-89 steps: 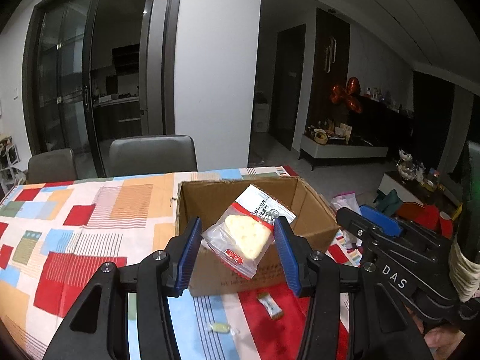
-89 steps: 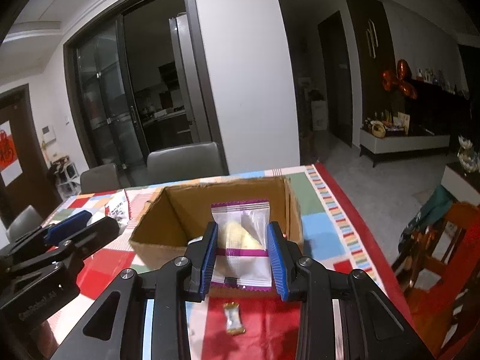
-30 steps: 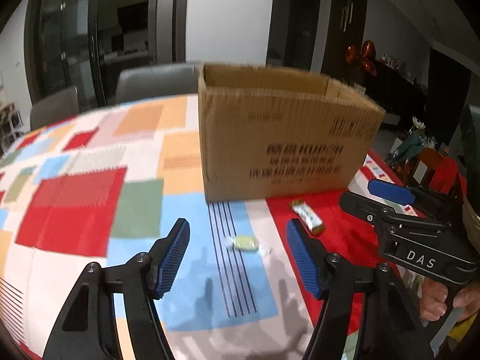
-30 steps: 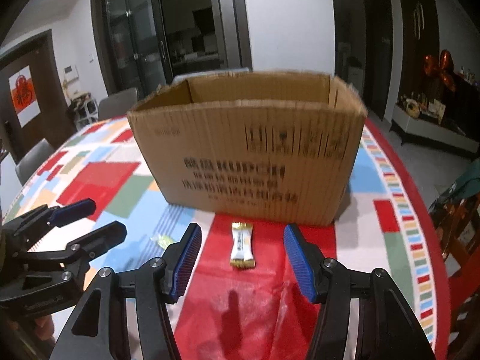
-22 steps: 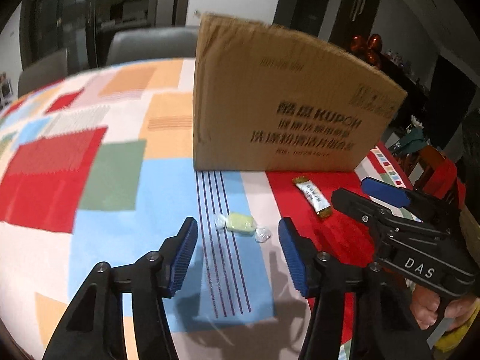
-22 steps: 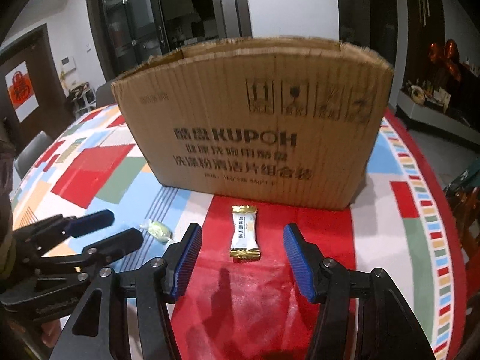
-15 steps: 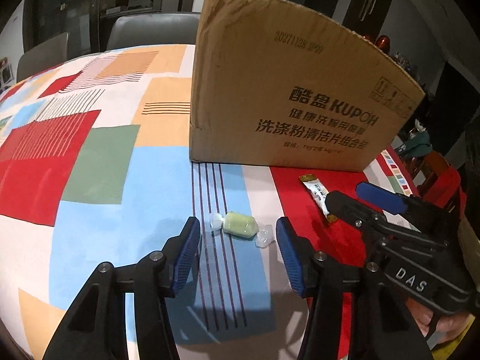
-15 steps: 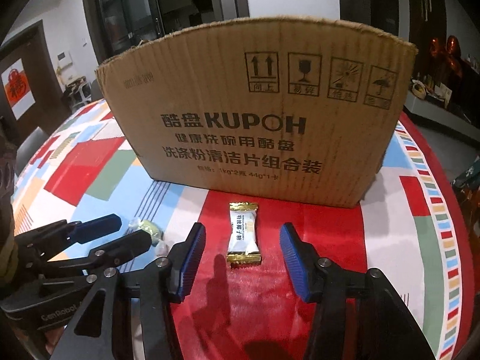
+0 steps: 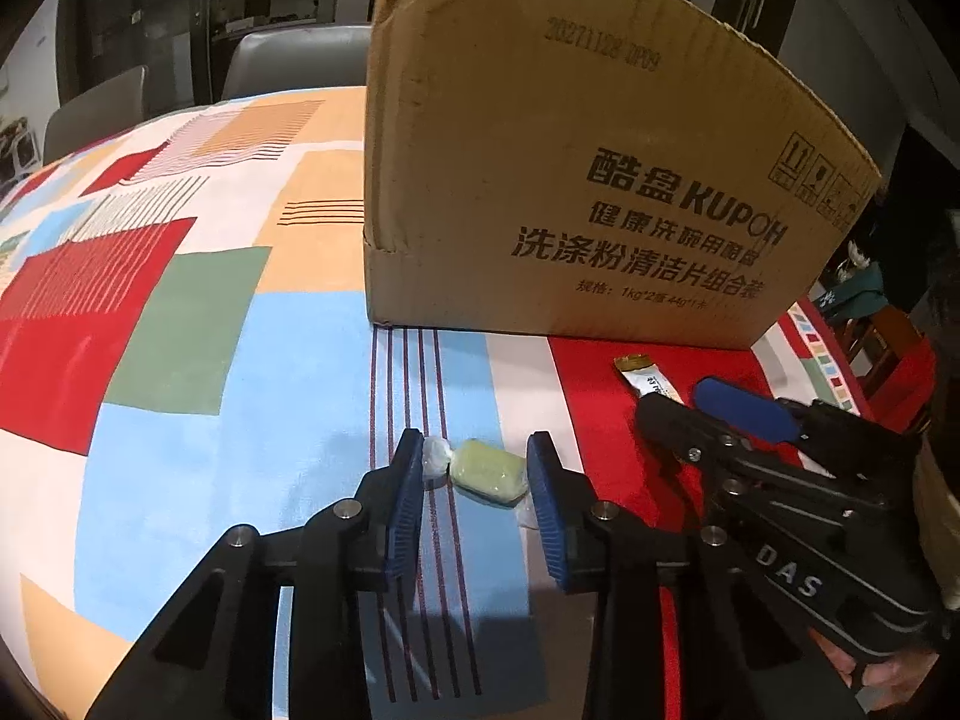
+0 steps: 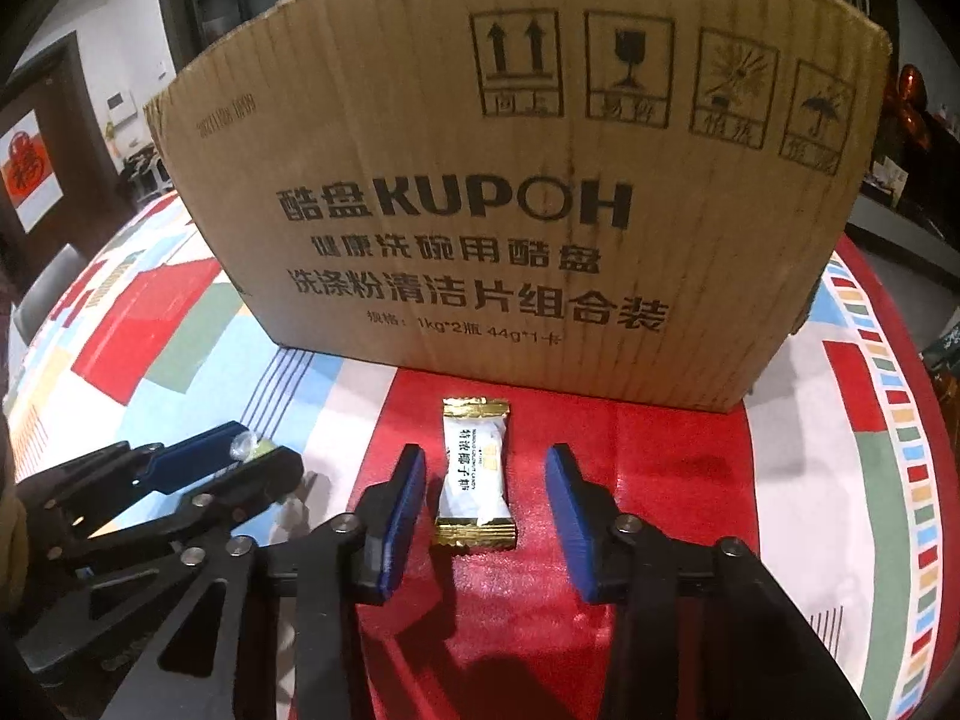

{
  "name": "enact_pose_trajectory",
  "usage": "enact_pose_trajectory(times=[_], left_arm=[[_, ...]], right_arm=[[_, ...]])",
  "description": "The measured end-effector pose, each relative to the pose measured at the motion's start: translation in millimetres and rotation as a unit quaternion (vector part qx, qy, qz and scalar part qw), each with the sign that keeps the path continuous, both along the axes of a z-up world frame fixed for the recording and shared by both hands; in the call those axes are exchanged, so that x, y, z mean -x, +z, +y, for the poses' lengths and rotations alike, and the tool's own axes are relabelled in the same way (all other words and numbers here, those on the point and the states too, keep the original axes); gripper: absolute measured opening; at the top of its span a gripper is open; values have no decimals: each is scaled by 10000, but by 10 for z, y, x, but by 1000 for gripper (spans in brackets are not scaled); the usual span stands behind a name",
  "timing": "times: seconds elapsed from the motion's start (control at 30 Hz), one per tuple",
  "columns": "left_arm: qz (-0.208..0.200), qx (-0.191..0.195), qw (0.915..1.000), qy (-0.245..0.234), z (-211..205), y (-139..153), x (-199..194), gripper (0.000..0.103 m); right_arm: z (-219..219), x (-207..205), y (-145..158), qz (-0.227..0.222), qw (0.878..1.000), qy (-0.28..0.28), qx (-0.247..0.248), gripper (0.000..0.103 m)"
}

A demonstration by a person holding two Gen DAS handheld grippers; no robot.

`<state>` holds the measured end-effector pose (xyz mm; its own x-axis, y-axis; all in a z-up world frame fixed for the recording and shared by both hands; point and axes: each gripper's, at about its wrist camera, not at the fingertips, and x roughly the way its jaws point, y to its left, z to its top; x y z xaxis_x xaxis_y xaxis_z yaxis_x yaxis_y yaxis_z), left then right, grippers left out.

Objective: Organize snacks
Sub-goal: 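Grasp the green candy with the left tool while the right tool grasps the gold bar, then carry both snacks over the box and open both tools to drop them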

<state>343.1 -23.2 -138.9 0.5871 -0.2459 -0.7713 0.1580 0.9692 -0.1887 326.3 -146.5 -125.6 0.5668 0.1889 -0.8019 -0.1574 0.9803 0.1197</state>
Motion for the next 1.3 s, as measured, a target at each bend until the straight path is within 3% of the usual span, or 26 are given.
enact_pose_trajectory(times=[0.17, 0.4, 0.77, 1.3], left_arm=[[-14, 214, 9998, -42, 76, 13, 21, 30], [-51, 213, 9997, -74, 76, 64, 70, 28], [-371, 224, 9990, -108, 65, 353, 293, 28], [-1058, 138, 9941, -191, 20, 1046, 760, 28]], right_arm=[[29, 10, -41, -45, 10000, 21, 80, 24], [27, 53, -65, -45, 10000, -2, 11, 23], [-57, 310, 328, -305, 9994, -31, -156, 23], [-251, 793, 1033, -968, 9947, -146, -327, 23]])
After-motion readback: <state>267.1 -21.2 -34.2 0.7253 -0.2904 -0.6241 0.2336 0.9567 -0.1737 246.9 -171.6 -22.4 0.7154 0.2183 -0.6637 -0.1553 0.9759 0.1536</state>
